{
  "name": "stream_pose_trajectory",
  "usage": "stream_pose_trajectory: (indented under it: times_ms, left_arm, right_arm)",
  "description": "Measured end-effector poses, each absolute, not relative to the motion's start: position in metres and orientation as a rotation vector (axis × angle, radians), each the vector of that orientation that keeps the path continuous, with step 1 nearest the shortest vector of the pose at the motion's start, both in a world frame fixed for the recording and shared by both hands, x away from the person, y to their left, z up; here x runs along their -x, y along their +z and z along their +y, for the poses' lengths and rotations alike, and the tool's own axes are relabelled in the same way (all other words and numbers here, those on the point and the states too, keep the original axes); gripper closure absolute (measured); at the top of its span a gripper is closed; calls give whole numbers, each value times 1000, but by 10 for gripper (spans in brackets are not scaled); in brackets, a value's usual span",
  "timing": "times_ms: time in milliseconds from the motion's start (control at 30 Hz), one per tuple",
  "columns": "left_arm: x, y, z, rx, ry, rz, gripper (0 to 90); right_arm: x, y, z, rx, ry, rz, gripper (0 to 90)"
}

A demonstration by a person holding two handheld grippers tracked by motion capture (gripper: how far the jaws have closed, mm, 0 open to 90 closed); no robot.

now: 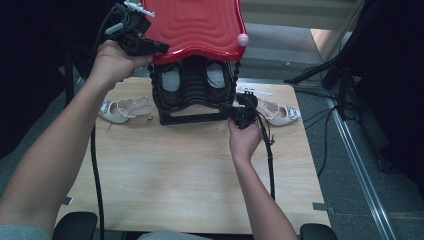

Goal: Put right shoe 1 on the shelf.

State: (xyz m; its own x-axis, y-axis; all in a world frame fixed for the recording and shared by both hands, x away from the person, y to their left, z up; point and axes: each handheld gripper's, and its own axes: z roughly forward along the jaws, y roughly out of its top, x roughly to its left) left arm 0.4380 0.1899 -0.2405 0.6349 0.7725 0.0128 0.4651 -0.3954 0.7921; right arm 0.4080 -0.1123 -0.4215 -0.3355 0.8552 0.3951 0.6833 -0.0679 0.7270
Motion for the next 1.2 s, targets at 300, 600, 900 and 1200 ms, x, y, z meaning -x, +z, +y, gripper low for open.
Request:
stream_pose_trajectory:
  times_ms: [300, 600, 900, 1200]
  left_arm:
    - [-440, -242, 198, -2044, 480, 969, 900]
    - [-442, -242, 205, -2025, 463, 1001, 900]
    - [-437, -237, 213, -1934, 359, 1046, 761]
    - [-418, -233, 221, -1966, 306, 1088, 601]
  right_arm:
    - [-383, -433, -121, -1649, 1350, 2108, 886]
    - [-360, -451, -143, -1639, 1308, 2220, 863]
    - [-352, -474, -161, -1649, 1229, 2315, 797]
    - [-351, -480, -163, -1587, 1213, 2405, 695]
